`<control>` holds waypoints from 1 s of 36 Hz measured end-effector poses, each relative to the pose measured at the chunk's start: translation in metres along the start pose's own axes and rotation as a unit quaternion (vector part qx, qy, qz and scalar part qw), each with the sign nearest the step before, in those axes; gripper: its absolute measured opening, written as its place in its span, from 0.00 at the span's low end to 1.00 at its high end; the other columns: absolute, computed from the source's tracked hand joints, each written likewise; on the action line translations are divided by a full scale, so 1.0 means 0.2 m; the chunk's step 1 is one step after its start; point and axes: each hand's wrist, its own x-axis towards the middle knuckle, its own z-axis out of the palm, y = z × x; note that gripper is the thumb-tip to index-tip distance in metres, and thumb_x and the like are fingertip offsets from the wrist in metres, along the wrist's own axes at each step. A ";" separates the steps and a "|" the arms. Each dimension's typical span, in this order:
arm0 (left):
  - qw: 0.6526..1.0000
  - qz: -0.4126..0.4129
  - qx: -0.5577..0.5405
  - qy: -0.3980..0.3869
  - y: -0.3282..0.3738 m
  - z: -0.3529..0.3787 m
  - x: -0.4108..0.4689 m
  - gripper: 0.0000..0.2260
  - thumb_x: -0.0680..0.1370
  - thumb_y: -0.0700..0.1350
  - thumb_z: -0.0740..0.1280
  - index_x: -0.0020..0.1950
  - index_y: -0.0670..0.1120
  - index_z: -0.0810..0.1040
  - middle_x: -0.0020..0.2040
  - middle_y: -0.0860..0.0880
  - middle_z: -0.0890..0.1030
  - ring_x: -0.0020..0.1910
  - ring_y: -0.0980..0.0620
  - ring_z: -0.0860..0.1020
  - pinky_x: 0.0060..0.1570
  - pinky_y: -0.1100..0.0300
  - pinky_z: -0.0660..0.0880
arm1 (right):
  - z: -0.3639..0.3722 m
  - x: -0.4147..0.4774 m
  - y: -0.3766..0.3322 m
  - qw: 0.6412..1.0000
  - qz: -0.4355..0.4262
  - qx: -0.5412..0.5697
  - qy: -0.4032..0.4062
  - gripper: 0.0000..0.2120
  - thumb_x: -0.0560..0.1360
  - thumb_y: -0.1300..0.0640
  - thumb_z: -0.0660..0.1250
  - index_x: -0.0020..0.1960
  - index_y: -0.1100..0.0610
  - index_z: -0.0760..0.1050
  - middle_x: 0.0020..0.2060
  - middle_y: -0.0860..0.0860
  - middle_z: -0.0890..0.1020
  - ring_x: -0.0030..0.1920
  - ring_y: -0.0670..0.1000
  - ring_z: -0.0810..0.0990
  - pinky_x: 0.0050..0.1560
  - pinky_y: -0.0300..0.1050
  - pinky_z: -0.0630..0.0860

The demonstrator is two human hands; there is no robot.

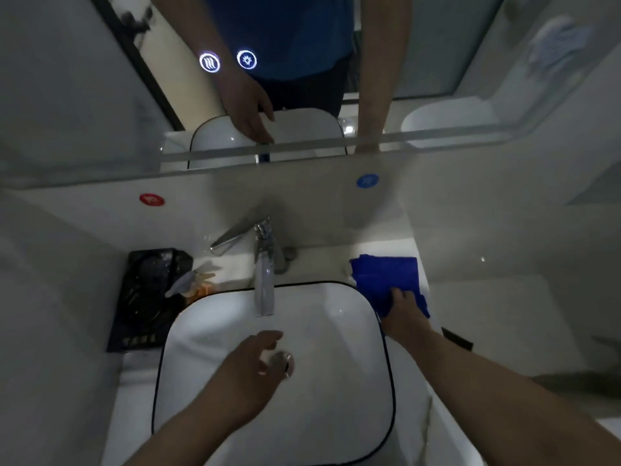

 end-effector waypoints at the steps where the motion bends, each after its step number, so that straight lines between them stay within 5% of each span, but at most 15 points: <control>1: 1.000 -0.004 0.001 -0.001 0.00 0.00 0.01 0.17 0.84 0.57 0.67 0.72 0.66 0.72 0.63 0.63 0.78 0.46 0.71 0.80 0.43 0.75 0.73 | 0.00 0.01 -0.01 1.000 0.006 -0.007 0.002 0.36 0.79 0.52 0.73 0.82 0.53 0.59 0.76 0.58 0.65 0.71 0.64 0.74 0.68 0.60 0.76; 7: 0.999 -0.011 -0.006 -0.033 0.05 0.02 0.03 0.15 0.85 0.53 0.67 0.72 0.63 0.74 0.56 0.62 0.82 0.47 0.62 0.83 0.41 0.72 0.75 | -0.08 0.06 0.02 0.995 0.043 0.088 0.034 0.14 0.82 0.53 0.67 0.62 0.61 0.75 0.58 0.59 0.80 0.56 0.60 0.80 0.61 0.52 0.80; 12: 0.998 -0.006 -0.044 -0.048 0.09 0.01 0.04 0.14 0.85 0.52 0.67 0.71 0.64 0.74 0.52 0.60 0.84 0.45 0.69 0.82 0.34 0.73 0.75 | -0.25 -0.02 0.08 0.972 0.060 0.162 0.160 0.20 0.81 0.45 0.65 0.54 0.64 0.81 0.49 0.65 0.82 0.52 0.65 0.82 0.53 0.52 0.79; 15: 0.997 -0.003 -0.053 -0.059 0.11 -0.01 0.04 0.13 0.85 0.54 0.66 0.70 0.65 0.74 0.53 0.60 0.83 0.45 0.71 0.81 0.32 0.75 0.74 | -0.36 -0.13 0.12 0.947 0.037 0.252 0.195 0.20 0.77 0.44 0.60 0.46 0.61 0.79 0.43 0.62 0.83 0.46 0.65 0.82 0.49 0.55 0.79; 20: 0.995 -0.009 -0.070 -0.068 0.13 -0.04 0.02 0.09 0.84 0.58 0.66 0.64 0.68 0.76 0.53 0.62 0.83 0.45 0.71 0.82 0.31 0.74 0.74 | -0.52 -0.38 0.10 0.927 0.045 0.325 0.182 0.19 0.75 0.44 0.56 0.44 0.58 0.76 0.39 0.57 0.83 0.39 0.55 0.80 0.38 0.47 0.71; 26: 0.990 0.019 -0.120 -0.068 0.17 -0.09 -0.04 0.10 0.83 0.60 0.67 0.65 0.66 0.77 0.61 0.63 0.82 0.46 0.69 0.83 0.39 0.72 0.75 | -0.61 -0.76 -0.07 0.914 -0.037 0.356 0.189 0.14 0.74 0.46 0.58 0.37 0.55 0.67 0.24 0.41 0.71 0.29 0.48 0.71 0.35 0.49 0.68; 29: 0.978 0.017 -0.188 -0.086 0.18 -0.11 -0.09 0.22 0.82 0.65 0.68 0.75 0.63 0.74 0.70 0.61 0.77 0.54 0.64 0.84 0.48 0.69 0.79 | -0.58 -0.91 -0.22 0.904 -0.065 0.393 0.153 0.12 0.71 0.44 0.56 0.34 0.50 0.67 0.23 0.40 0.72 0.25 0.41 0.70 0.34 0.47 0.65; 32: 0.937 -0.004 -0.316 -0.147 0.16 -0.13 -0.16 0.32 0.78 0.69 0.70 0.79 0.64 0.67 0.74 0.57 0.75 0.65 0.52 0.82 0.57 0.53 0.85 | -0.45 -0.96 -0.35 0.911 -0.071 0.401 0.062 0.10 0.70 0.47 0.55 0.35 0.50 0.70 0.31 0.46 0.77 0.35 0.48 0.74 0.39 0.49 0.67; 34: 0.905 -0.028 -0.384 -0.179 0.14 -0.13 -0.19 0.31 0.76 0.66 0.74 0.76 0.63 0.69 0.71 0.53 0.80 0.65 0.47 0.84 0.56 0.48 0.86 | -0.30 -0.97 -0.43 0.919 -0.069 0.388 -0.005 0.13 0.77 0.50 0.58 0.38 0.53 0.74 0.36 0.51 0.82 0.40 0.53 0.78 0.43 0.51 0.72; 36: 0.912 -0.069 -0.376 -0.148 0.10 -0.09 -0.22 0.27 0.77 0.61 0.77 0.73 0.61 0.71 0.67 0.52 0.83 0.60 0.46 0.86 0.51 0.49 0.87 | -0.12 -0.96 -0.48 0.897 -0.011 0.432 -0.089 0.17 0.84 0.55 0.61 0.39 0.53 0.81 0.39 0.54 0.87 0.43 0.55 0.85 0.49 0.54 0.80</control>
